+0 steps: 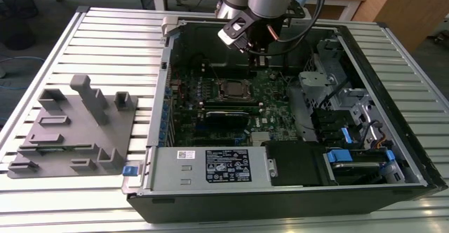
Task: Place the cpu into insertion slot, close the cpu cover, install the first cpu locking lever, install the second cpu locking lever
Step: 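Close the cpu cover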
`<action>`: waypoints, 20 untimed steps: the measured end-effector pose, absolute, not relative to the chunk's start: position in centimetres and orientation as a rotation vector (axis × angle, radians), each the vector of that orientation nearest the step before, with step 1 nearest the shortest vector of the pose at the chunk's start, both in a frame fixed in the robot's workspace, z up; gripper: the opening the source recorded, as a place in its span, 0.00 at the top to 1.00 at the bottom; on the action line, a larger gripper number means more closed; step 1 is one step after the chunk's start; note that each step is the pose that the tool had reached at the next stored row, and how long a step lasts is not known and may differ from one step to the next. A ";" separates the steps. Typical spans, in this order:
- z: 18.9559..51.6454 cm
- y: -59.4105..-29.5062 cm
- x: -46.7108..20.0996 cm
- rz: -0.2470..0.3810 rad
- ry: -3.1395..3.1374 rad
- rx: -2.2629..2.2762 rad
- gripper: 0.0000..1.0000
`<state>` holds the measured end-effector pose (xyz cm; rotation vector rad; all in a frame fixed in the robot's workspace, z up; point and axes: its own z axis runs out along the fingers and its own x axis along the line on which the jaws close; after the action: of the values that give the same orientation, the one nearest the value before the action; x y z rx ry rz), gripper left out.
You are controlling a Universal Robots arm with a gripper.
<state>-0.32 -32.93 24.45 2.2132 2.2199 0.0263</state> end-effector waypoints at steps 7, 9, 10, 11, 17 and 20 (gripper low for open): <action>24.4 -32.9 -0.3 0.025 2.221 2.214 0.89; 24.4 -32.9 -0.3 0.024 2.221 2.214 0.89; 24.4 -32.9 -0.3 0.024 2.221 2.214 0.89; 24.4 -32.9 -0.3 0.024 2.221 2.214 0.89; 24.4 -32.9 -0.9 0.025 2.221 2.214 0.89; 24.3 -32.9 -1.4 0.025 2.221 2.214 0.89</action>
<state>-1.35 -32.92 24.26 2.2142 2.2209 0.0246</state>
